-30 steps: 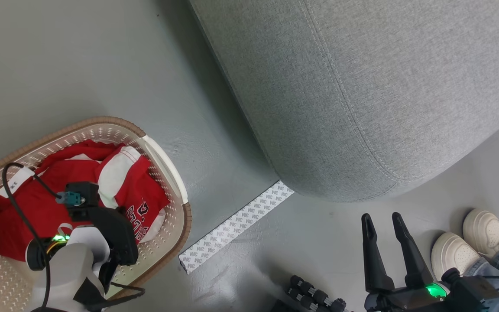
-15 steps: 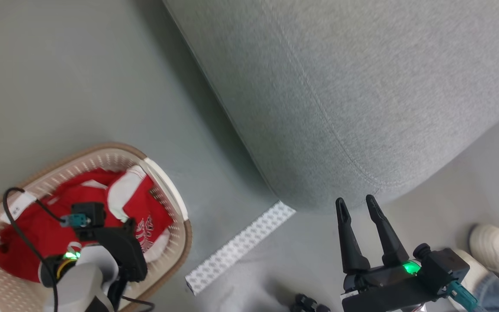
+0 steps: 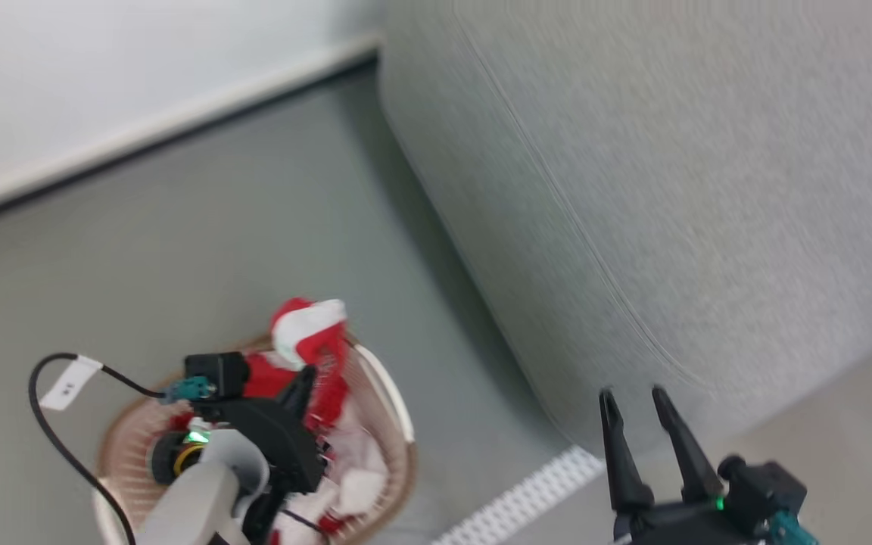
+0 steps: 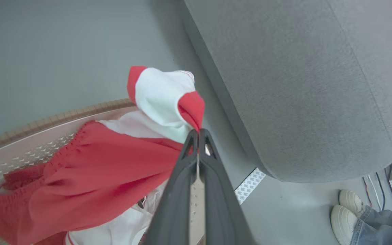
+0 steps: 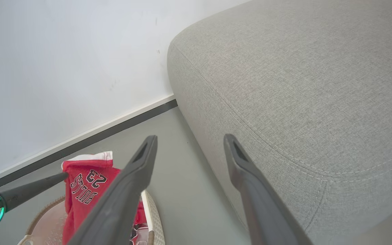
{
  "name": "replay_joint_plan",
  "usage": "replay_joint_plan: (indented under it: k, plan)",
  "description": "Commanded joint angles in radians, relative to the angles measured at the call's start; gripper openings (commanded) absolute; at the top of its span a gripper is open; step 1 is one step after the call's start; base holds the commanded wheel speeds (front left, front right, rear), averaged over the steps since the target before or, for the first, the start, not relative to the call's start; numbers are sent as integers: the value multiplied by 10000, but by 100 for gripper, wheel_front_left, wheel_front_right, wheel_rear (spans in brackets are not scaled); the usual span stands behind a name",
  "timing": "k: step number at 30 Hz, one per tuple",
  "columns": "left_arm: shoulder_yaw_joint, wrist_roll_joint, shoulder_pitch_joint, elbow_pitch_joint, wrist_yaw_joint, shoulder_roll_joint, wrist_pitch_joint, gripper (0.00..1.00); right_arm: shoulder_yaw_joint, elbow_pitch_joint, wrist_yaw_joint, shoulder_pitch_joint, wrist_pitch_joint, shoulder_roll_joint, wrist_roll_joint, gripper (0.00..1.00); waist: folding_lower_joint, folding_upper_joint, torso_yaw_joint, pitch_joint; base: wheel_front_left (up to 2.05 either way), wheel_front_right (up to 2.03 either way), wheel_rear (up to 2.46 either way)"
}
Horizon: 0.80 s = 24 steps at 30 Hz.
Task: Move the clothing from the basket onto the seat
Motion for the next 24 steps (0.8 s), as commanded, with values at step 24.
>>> replay_joint_plan:
  k: [24]
  plan:
    - [-2080, -2349, 136, -4923, 1760, -30, 634, 0, 521, 168, 4, 1065, 1028, -31, -623, 100, 2, 1, 3754, -4887, 0, 0, 0]
